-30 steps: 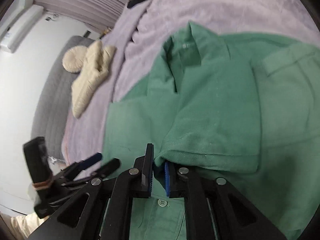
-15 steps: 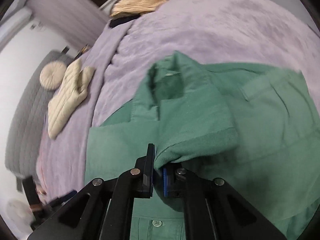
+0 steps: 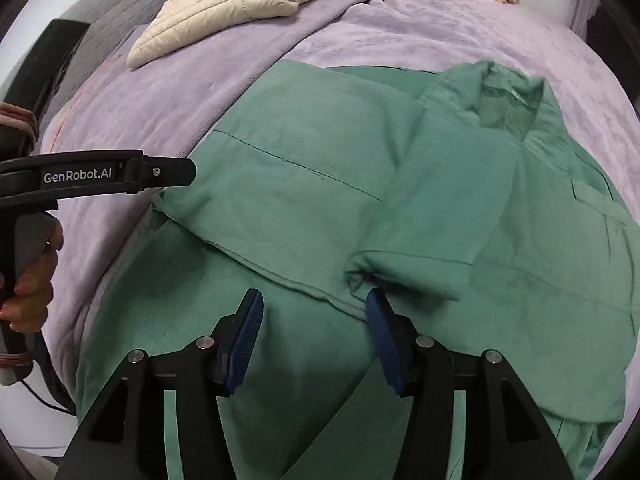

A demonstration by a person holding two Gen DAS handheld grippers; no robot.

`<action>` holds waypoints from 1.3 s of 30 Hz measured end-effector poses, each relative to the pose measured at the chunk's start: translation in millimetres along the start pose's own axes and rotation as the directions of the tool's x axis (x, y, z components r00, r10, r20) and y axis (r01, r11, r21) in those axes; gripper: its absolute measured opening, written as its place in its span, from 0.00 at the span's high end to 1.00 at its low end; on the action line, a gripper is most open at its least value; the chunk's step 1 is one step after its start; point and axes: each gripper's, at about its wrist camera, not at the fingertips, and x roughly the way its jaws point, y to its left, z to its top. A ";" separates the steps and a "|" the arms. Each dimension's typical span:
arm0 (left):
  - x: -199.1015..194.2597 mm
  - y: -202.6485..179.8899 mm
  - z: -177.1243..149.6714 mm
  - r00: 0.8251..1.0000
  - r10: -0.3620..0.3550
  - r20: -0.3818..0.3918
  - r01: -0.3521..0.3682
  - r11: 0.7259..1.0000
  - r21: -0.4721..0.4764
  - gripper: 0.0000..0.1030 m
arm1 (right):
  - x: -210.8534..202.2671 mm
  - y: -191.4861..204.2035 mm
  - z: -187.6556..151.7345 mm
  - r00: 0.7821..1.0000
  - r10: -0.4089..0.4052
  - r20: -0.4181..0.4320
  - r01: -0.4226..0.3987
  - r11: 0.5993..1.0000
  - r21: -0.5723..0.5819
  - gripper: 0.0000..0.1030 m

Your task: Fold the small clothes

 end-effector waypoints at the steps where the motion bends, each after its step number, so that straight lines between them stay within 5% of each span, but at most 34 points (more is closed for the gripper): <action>1: -0.2 -5.8 -0.2 1.000 -0.015 0.000 0.015 1.000 0.012 0.24 | -7.7 -9.5 -2.7 1.000 0.018 0.009 -0.018 0.999 0.051 0.44; 3: 0.8 -23.4 -0.1 0.999 -0.052 0.000 0.052 0.997 0.058 0.24 | -19.4 -41.1 -7.5 0.997 0.058 0.050 -0.067 0.979 0.194 0.44; 5: 5.6 -43.1 -0.3 0.998 -0.063 -0.007 0.063 0.992 0.108 0.24 | -26.4 -80.4 -7.4 0.984 0.130 0.118 -0.165 0.914 0.371 0.44; 6: 8.9 -50.8 -0.5 0.998 -0.064 -0.014 0.065 0.990 0.122 0.24 | -26.4 -98.4 -6.6 0.973 0.170 0.158 -0.224 0.864 0.451 0.45; 9: 21.1 -66.5 -1.9 0.998 -0.060 -0.030 0.063 0.990 0.126 0.24 | -11.9 -149.2 -9.9 0.908 0.294 0.300 -0.420 0.635 0.649 0.78; 13: 23.8 -64.6 -9.5 0.997 -0.063 -0.040 0.067 0.993 0.093 0.24 | 26.3 -172.5 -11.0 0.842 0.370 0.394 -0.528 0.407 0.745 0.81; 15: 19.3 -57.6 -13.4 0.998 -0.054 -0.032 0.057 0.994 0.092 0.24 | 41.6 -165.8 -1.9 0.794 0.417 0.442 -0.584 0.326 0.743 0.81; 17: 12.8 -46.1 -16.4 0.999 -0.040 -0.019 0.042 0.995 0.091 0.24 | 45.1 -146.0 16.1 0.774 0.450 0.446 -0.614 0.359 0.703 0.81; 18: 9.6 -41.0 -16.8 0.999 -0.031 -0.010 0.032 0.996 0.089 0.24 | 43.1 -130.4 31.2 0.780 0.466 0.417 -0.611 0.428 0.666 0.82; 22: -1.6 -12.8 -15.4 1.000 0.007 0.018 -0.008 0.999 0.035 0.24 | 34.9 -58.3 75.2 0.866 0.448 0.223 -0.498 0.727 0.473 0.78; 26: -5.3 10.4 -14.9 0.999 0.040 0.020 -0.039 0.999 -0.017 0.24 | 39.2 -4.3 81.6 0.935 0.352 0.051 -0.351 0.889 0.293 0.78; 30: -7.1 18.4 -16.1 0.999 0.049 0.014 -0.048 0.999 -0.025 0.24 | 26.3 -2.3 52.0 0.937 0.348 0.045 -0.345 0.891 0.295 0.53; 33: -10.5 8.9 -13.3 0.999 0.039 0.019 -0.039 0.999 -0.002 0.24 | 6.9 -32.7 14.9 0.943 0.325 0.074 -0.327 0.860 0.392 0.53; 37: -13.5 -23.1 -5.1 1.000 -0.005 0.026 0.003 0.998 0.068 0.24 | -29.2 -102.5 -50.0 0.963 0.232 0.140 -0.270 0.766 0.583 0.53; 39: -11.9 -47.9 1.0 0.999 -0.030 0.021 0.027 0.992 0.121 0.24 | -55.5 -143.0 -85.5 0.967 0.157 0.203 -0.255 0.684 0.684 0.52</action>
